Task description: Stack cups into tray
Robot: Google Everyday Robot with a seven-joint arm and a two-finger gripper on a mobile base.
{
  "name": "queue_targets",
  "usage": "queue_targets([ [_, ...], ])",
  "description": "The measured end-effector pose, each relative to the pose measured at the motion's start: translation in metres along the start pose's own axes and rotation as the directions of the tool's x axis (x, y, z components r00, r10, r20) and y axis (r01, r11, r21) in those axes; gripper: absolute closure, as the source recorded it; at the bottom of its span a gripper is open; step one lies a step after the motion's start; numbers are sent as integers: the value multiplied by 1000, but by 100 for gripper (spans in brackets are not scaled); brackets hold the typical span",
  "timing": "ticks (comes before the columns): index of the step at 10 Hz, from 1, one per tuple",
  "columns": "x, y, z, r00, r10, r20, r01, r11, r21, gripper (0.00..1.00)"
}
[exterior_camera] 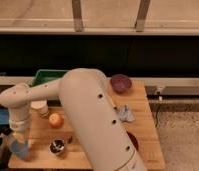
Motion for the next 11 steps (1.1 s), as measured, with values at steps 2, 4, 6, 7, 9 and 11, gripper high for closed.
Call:
queue_targets([
  [2,1,-1,-24,999,8,40,-9,1000,28,100],
  [4,6,-1,-64,996,31,78,-37,996,85,100],
  [6,19,-10,-109,992,64,105,-80,984,159,100],
  [7,25,-17,-125,990,78,118,-99,977,188,100],
  [9,39,-48,-166,981,126,148,-162,952,260,100],
  [11,41,-76,-196,974,151,170,-198,931,305,100],
])
